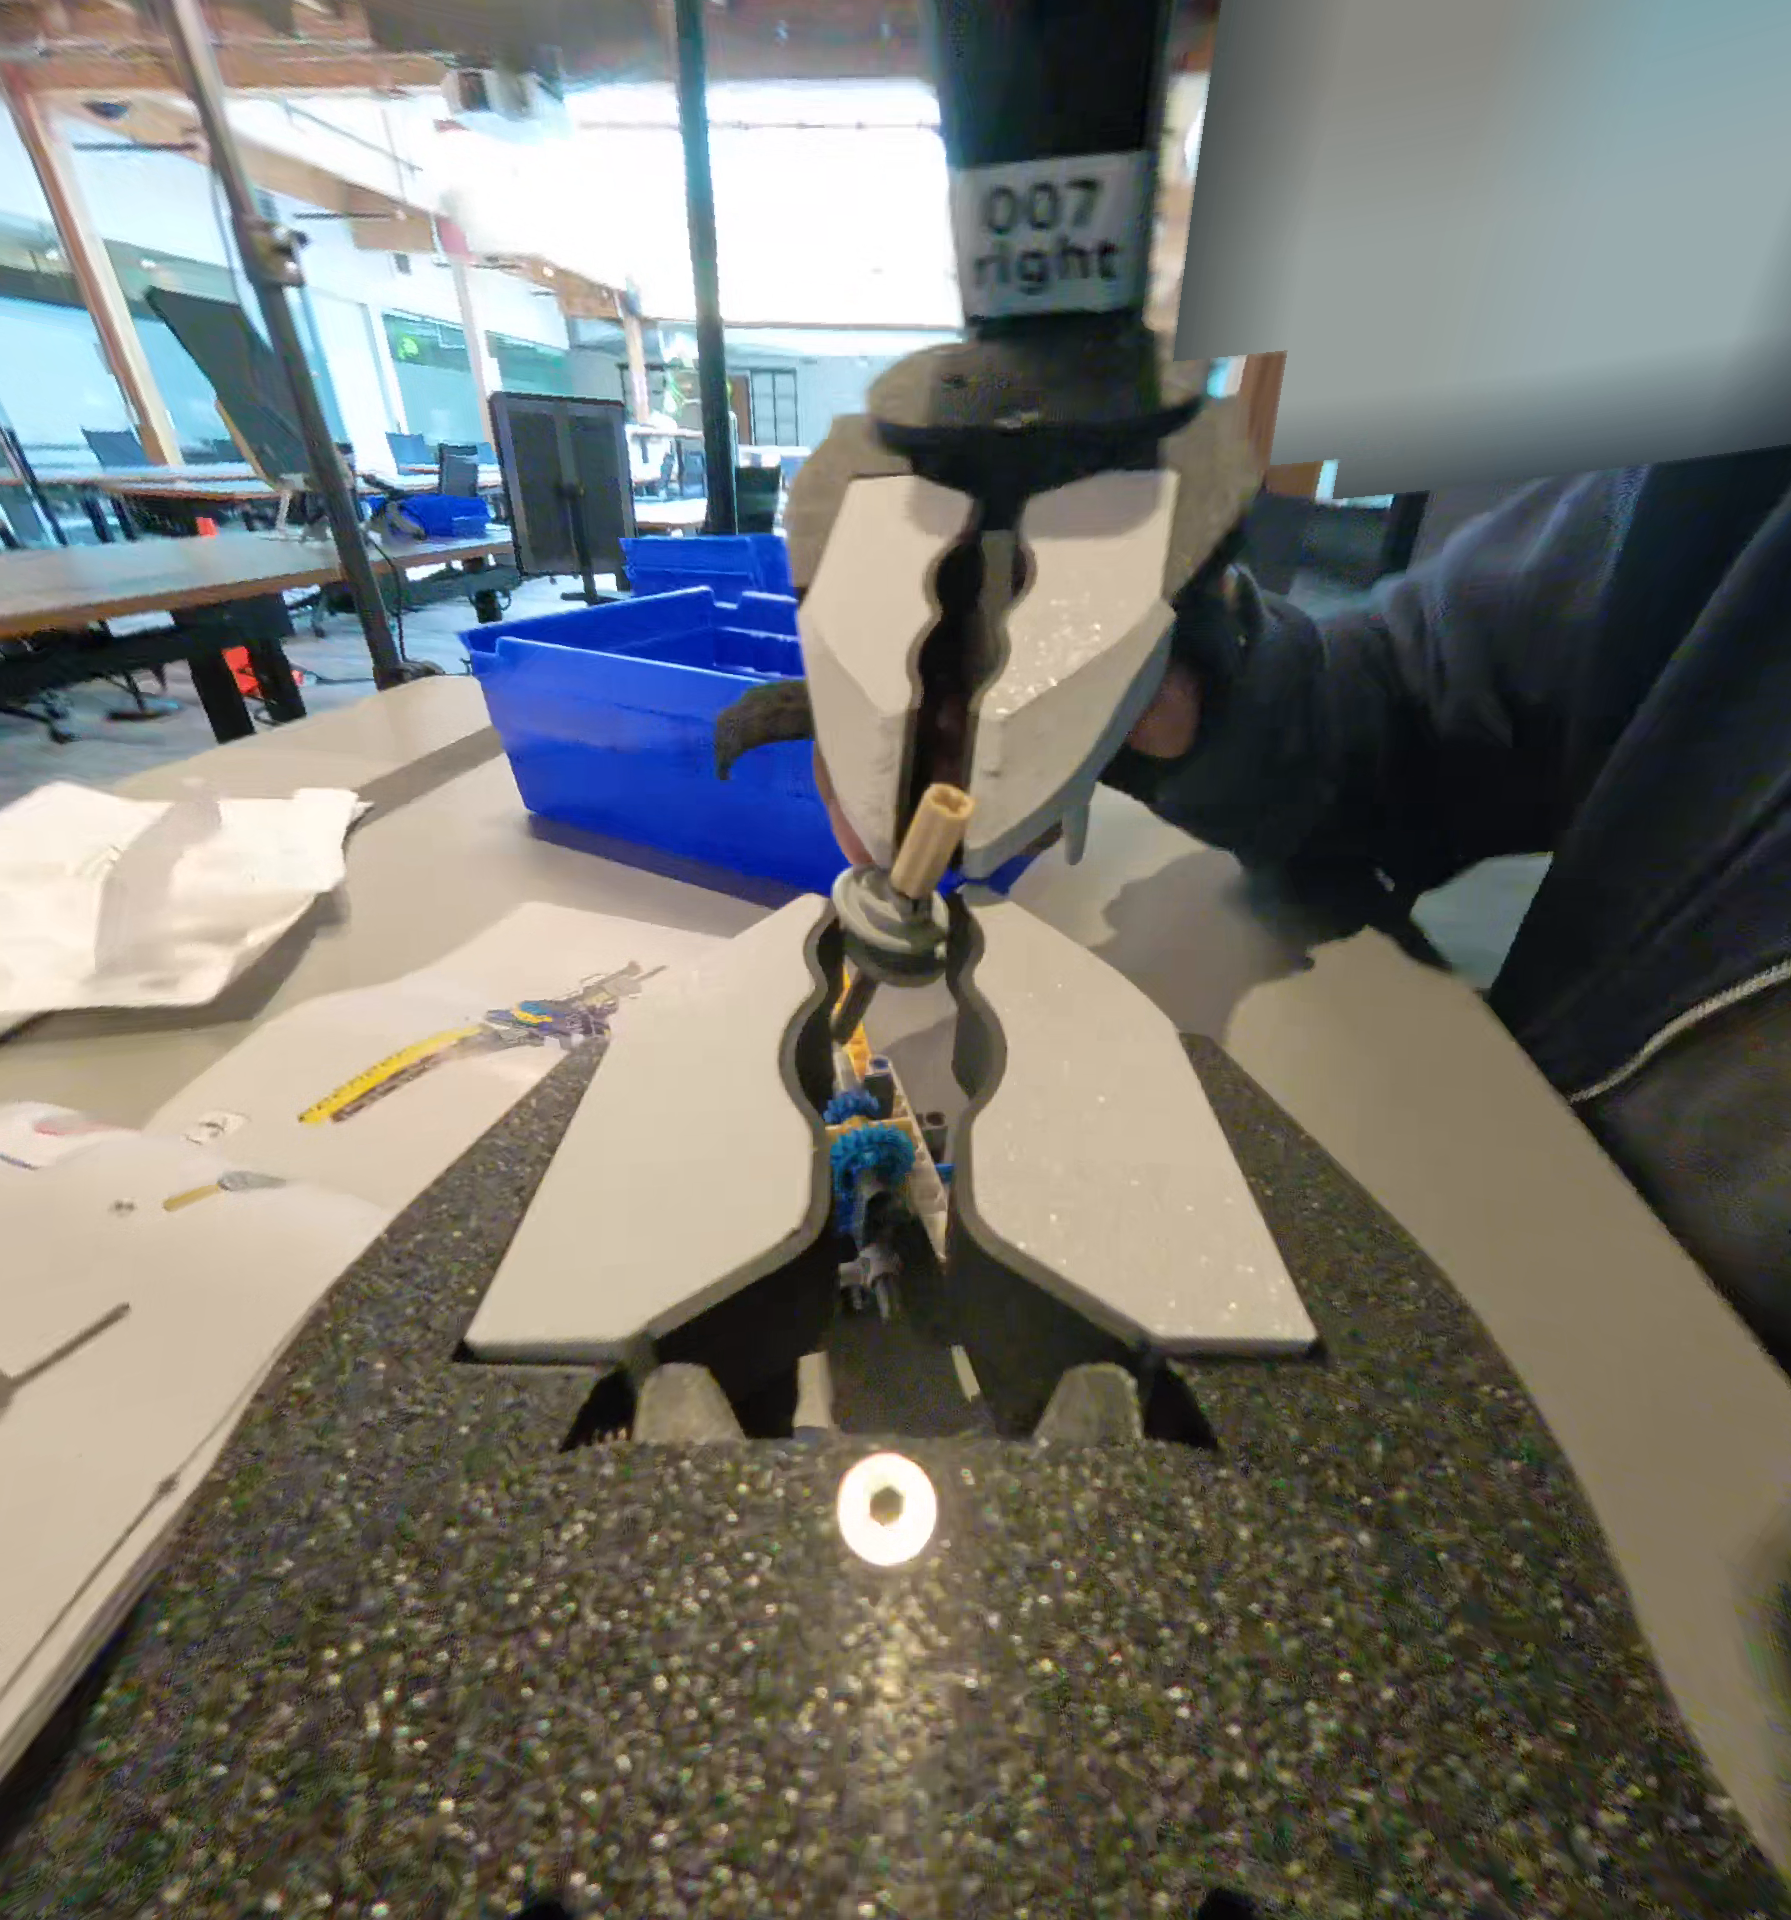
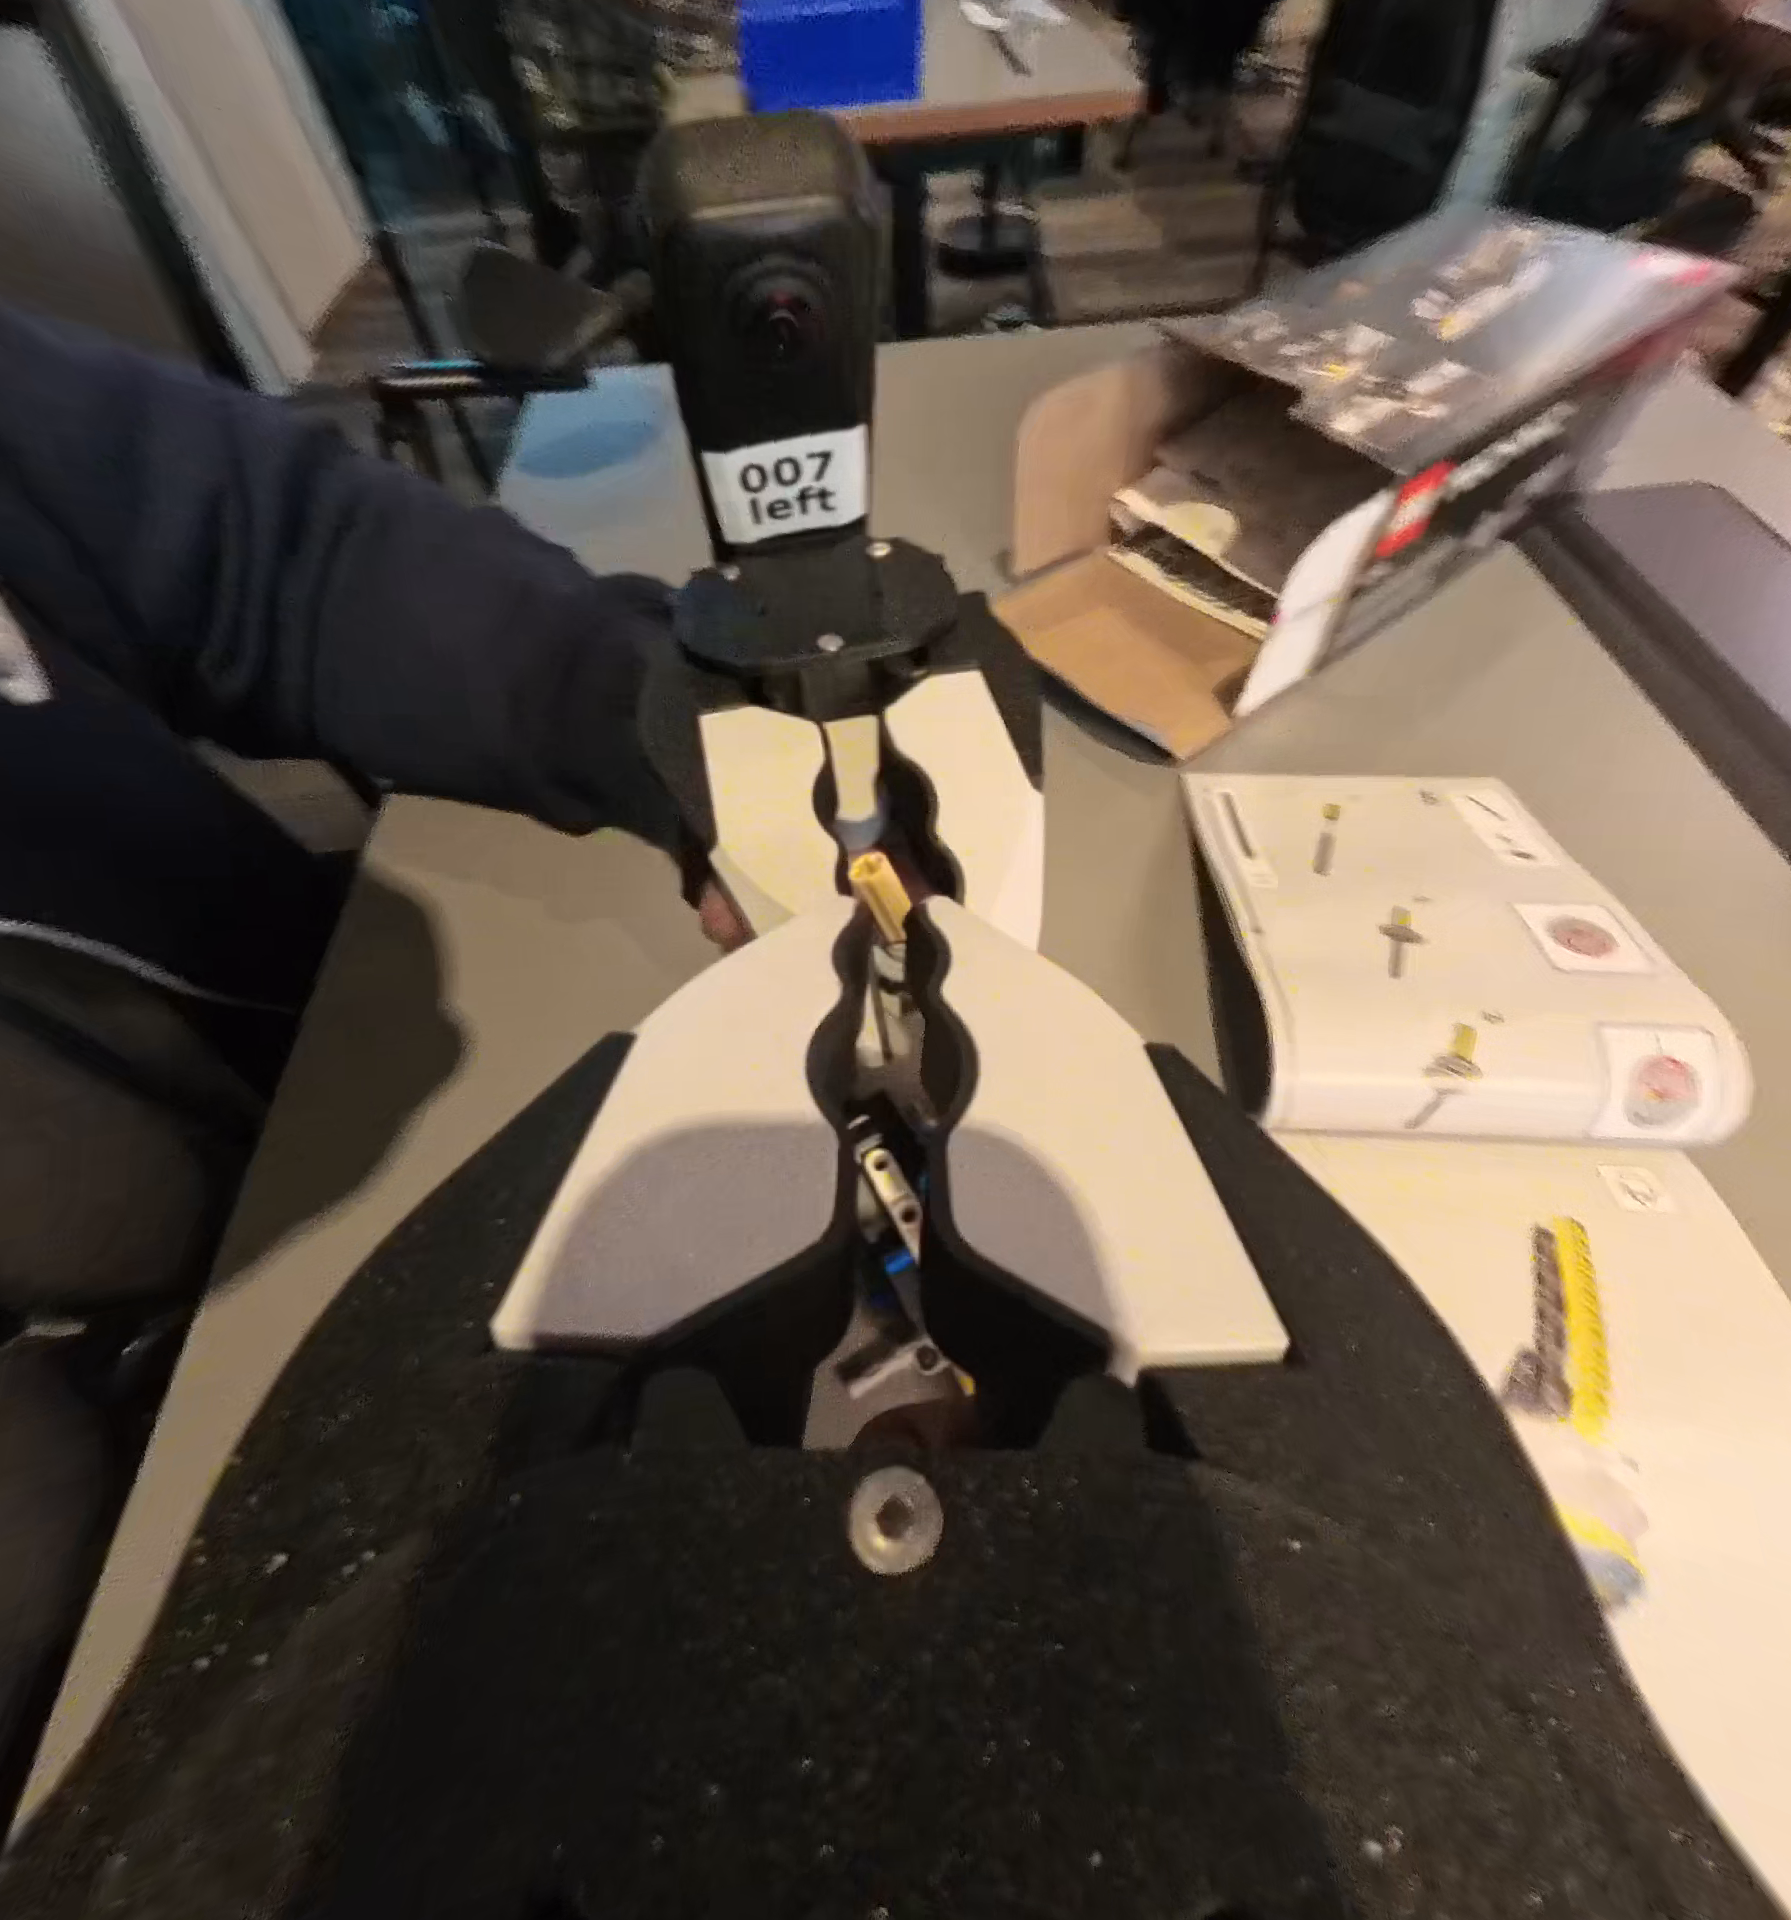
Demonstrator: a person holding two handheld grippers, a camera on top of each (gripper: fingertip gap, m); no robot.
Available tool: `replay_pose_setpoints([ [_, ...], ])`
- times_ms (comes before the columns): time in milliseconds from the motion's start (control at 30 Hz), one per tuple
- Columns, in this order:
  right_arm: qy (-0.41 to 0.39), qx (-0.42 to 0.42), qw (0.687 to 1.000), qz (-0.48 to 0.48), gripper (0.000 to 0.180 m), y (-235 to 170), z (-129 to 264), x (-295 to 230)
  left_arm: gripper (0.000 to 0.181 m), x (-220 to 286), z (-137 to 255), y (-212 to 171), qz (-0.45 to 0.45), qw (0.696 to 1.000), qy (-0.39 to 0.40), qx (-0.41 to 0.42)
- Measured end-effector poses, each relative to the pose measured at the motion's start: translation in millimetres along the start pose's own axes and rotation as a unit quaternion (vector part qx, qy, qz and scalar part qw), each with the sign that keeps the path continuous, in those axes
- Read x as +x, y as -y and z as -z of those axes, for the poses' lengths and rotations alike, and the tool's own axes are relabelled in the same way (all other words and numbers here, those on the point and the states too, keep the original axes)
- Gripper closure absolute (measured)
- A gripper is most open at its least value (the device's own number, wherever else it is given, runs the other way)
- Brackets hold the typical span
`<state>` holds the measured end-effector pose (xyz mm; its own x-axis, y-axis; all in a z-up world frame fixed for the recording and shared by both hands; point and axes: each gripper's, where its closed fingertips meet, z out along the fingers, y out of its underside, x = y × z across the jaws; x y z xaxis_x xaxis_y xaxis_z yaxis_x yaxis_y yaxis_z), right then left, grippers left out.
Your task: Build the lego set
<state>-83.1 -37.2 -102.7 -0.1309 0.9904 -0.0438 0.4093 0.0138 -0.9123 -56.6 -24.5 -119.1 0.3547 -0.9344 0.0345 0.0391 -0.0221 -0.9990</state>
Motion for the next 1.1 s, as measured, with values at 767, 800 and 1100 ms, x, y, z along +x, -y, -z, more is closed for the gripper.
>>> replay_pose_setpoints([
  [767,-0.063,0.020,0.992,0.105,0.165,-3,0,15,0.162,-30,2,-15,-0.097,0.974,0.148,-0.144],
  [800,-0.068,0.015,0.991,0.114,0.164,-5,-1,15,0.162,-29,1,-17,-0.096,0.973,0.148,-0.150],
  [1100,-0.071,0.008,0.993,0.095,0.172,-11,-4,22,0.161,-26,-1,-19,-0.098,0.974,0.139,-0.152],
])
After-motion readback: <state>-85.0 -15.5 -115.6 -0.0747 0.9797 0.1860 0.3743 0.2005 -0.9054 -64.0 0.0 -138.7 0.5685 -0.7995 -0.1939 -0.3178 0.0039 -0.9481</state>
